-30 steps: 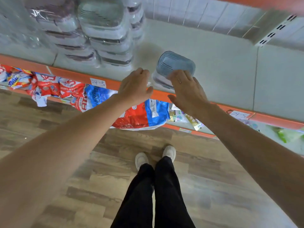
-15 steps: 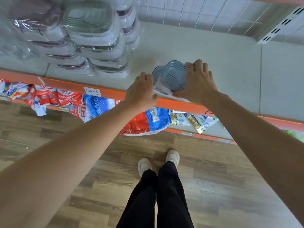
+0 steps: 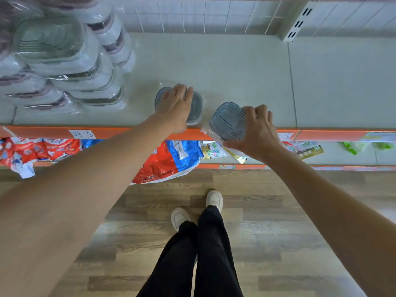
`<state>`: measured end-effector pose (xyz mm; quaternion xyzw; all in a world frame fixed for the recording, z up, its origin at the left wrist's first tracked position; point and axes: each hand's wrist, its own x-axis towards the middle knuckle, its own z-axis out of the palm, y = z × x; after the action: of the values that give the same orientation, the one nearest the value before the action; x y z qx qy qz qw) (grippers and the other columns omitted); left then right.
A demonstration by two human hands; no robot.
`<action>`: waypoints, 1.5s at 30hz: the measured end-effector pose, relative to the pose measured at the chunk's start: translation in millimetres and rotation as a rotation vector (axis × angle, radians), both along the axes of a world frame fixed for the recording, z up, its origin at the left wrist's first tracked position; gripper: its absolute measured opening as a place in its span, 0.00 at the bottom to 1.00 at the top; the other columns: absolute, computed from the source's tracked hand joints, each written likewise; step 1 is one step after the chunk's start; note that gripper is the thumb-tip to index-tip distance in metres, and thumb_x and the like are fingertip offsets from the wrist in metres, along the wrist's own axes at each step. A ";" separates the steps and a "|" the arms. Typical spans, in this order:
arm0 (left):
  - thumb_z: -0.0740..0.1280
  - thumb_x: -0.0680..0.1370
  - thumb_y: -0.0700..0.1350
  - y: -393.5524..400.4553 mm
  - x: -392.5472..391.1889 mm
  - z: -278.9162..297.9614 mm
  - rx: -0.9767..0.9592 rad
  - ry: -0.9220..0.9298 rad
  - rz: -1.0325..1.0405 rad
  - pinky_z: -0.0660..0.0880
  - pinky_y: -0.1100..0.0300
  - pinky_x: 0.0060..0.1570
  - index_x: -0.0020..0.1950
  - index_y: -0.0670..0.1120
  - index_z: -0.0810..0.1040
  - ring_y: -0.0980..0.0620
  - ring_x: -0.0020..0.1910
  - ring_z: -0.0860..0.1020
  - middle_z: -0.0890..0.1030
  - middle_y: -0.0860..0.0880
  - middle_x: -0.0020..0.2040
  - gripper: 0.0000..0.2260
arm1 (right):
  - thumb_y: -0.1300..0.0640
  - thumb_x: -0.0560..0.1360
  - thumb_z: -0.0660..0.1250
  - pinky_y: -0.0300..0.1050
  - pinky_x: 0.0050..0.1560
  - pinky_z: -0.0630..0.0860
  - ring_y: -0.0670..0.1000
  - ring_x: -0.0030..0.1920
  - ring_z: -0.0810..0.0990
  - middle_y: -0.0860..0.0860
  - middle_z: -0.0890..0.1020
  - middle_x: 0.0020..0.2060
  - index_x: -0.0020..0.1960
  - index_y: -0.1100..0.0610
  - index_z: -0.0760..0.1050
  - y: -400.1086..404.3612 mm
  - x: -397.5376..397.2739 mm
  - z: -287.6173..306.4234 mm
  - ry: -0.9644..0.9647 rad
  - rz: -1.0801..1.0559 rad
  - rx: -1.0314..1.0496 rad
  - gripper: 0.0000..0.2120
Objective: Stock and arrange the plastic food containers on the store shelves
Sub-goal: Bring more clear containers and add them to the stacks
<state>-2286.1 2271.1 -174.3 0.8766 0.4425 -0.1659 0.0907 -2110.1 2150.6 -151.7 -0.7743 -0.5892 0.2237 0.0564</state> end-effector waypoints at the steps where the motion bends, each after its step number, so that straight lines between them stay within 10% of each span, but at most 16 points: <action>1: 0.72 0.69 0.39 0.5 1.3 0.8 0.043 0.002 -0.008 0.58 0.51 0.69 0.73 0.37 0.55 0.40 0.70 0.60 0.61 0.38 0.70 0.37 | 0.44 0.61 0.77 0.54 0.57 0.69 0.60 0.59 0.65 0.59 0.65 0.59 0.67 0.60 0.63 -4.2 2.6 0.9 -0.005 -0.004 -0.007 0.43; 15: 0.75 0.61 0.63 -30.9 -73.2 60.5 0.157 -0.163 0.002 0.69 0.49 0.52 0.64 0.43 0.68 0.41 0.57 0.65 0.66 0.41 0.58 0.40 | 0.42 0.65 0.74 0.54 0.60 0.66 0.58 0.62 0.65 0.57 0.67 0.62 0.68 0.59 0.59 -6.2 -45.6 41.5 -0.095 0.194 -0.085 0.42; 32: 0.78 0.60 0.56 -96.6 -292.1 218.6 0.174 -0.104 0.394 0.60 0.50 0.61 0.73 0.51 0.62 0.43 0.63 0.65 0.68 0.44 0.62 0.45 | 0.37 0.63 0.72 0.54 0.62 0.65 0.58 0.63 0.64 0.56 0.67 0.62 0.69 0.59 0.59 20.7 -237.5 185.5 -0.208 0.822 0.153 0.44; 45: 0.77 0.64 0.58 -89.6 -287.0 341.8 0.260 -0.171 0.296 0.64 0.51 0.65 0.73 0.50 0.61 0.45 0.65 0.66 0.68 0.45 0.64 0.43 | 0.35 0.62 0.71 0.50 0.60 0.66 0.56 0.62 0.66 0.54 0.69 0.62 0.67 0.57 0.61 25.4 -224.5 308.0 -0.328 0.877 0.288 0.43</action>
<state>-2573.1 2181.5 167.5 0.8171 0.5750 -0.0174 0.0373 -2334.6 2176.1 156.3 -0.4626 -0.8859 0.0177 -0.0299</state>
